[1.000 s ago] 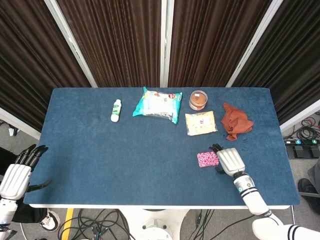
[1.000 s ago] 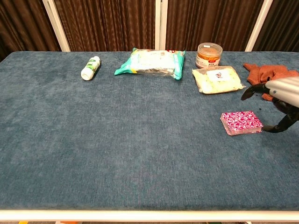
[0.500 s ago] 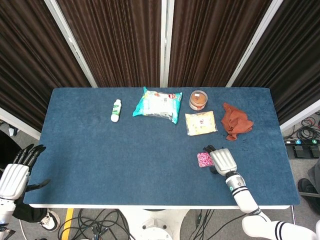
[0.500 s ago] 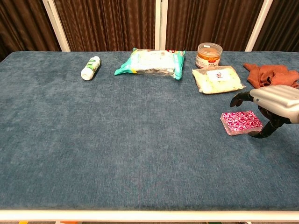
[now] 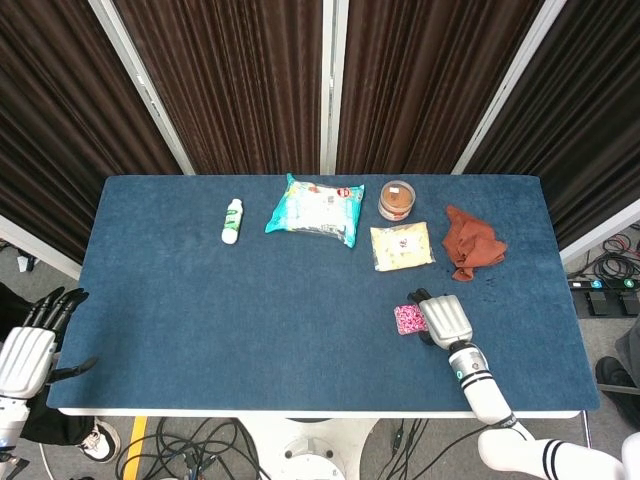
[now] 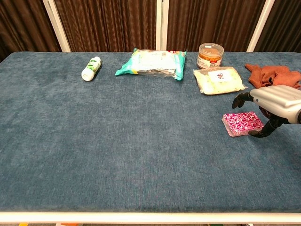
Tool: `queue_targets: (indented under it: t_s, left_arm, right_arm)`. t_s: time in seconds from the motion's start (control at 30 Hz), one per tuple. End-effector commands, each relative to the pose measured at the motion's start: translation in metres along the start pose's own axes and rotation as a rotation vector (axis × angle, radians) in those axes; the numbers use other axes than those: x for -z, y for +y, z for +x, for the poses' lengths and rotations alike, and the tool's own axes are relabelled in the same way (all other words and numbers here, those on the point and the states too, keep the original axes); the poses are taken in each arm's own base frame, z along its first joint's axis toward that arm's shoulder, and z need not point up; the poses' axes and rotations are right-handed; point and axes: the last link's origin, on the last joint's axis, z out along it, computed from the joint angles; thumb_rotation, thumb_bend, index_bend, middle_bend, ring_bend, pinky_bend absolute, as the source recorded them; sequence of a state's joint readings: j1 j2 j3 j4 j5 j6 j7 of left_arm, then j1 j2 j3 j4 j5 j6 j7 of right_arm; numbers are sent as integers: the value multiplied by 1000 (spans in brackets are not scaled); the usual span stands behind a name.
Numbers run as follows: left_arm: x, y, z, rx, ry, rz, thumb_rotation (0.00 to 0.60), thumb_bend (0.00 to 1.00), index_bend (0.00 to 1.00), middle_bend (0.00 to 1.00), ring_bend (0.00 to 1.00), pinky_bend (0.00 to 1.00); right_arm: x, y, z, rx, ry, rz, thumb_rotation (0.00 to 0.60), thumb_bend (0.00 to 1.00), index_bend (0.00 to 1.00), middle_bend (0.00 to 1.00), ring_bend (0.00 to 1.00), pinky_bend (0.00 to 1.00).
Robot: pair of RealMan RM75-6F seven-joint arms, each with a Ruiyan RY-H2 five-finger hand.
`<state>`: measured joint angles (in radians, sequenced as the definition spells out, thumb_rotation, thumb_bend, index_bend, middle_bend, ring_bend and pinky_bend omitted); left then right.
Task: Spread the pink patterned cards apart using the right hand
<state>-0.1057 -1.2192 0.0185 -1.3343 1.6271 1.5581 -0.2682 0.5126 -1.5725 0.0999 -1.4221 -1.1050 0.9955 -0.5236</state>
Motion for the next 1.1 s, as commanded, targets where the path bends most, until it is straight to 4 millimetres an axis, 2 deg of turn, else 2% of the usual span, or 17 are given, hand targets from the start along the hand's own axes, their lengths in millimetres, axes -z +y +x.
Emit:
queue_targets:
  t_s: [0.03, 0.47, 1.1]
  left_arm:
    - [0, 0, 0, 1, 2, 1, 600, 19, 113, 100, 0, 128]
    - [1, -3, 2, 0, 2, 11, 600, 19, 113, 101, 0, 127]
    - [0, -5, 2, 7, 1, 17, 600, 19, 112, 101, 0, 128]
  right_arm:
    - [-1, 0, -1, 3, -5, -2, 600, 166, 260, 238, 782, 828]
    - [-3, -10, -4, 10, -10, 9, 600, 168, 265, 249, 782, 828]
    - [-6, -8, -1, 15, -3, -8, 600, 177, 292, 280, 782, 828]
